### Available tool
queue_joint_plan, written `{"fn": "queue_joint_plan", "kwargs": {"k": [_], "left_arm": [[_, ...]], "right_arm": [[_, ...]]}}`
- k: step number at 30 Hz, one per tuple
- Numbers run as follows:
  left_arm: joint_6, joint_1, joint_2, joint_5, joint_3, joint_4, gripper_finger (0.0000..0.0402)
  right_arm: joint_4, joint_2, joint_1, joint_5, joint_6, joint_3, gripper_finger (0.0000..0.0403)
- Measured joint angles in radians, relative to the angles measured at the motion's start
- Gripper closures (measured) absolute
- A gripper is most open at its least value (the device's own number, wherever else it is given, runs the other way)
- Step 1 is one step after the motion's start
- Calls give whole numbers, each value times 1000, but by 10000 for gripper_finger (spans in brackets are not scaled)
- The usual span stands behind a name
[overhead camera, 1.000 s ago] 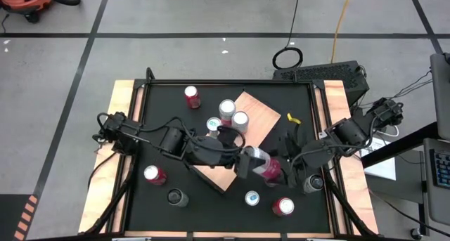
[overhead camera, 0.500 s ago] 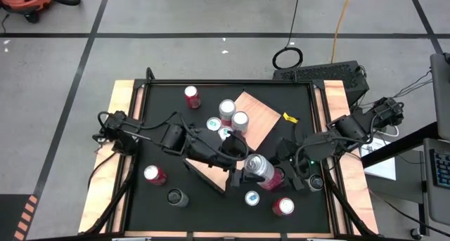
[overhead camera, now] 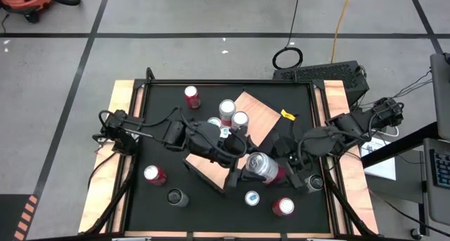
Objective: Place canned beverage on shelf
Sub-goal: Put the pink-white soda can on the shelf aligned with the pink-white soda can
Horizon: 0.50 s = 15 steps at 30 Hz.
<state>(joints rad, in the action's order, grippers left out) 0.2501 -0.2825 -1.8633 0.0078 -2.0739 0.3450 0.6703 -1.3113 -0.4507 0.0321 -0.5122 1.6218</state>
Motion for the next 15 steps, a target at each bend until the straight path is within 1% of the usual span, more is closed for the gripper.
{"fn": "queue_joint_plan", "kwargs": {"k": [7, 10, 12, 15], "left_arm": [[-3, 2, 0, 2, 0, 0, 102], [7, 2, 0, 2, 0, 4, 102], [34, 2, 0, -9, 0, 2, 102], [58, -2, 0, -39, 0, -1, 102]], "right_arm": [[-8, 0, 1, 21, 5, 0, 113], [-6, 0, 1, 21, 4, 0, 134], [-8, 0, 1, 23, 4, 0, 139], [-9, 0, 1, 28, 6, 0, 135]]}}
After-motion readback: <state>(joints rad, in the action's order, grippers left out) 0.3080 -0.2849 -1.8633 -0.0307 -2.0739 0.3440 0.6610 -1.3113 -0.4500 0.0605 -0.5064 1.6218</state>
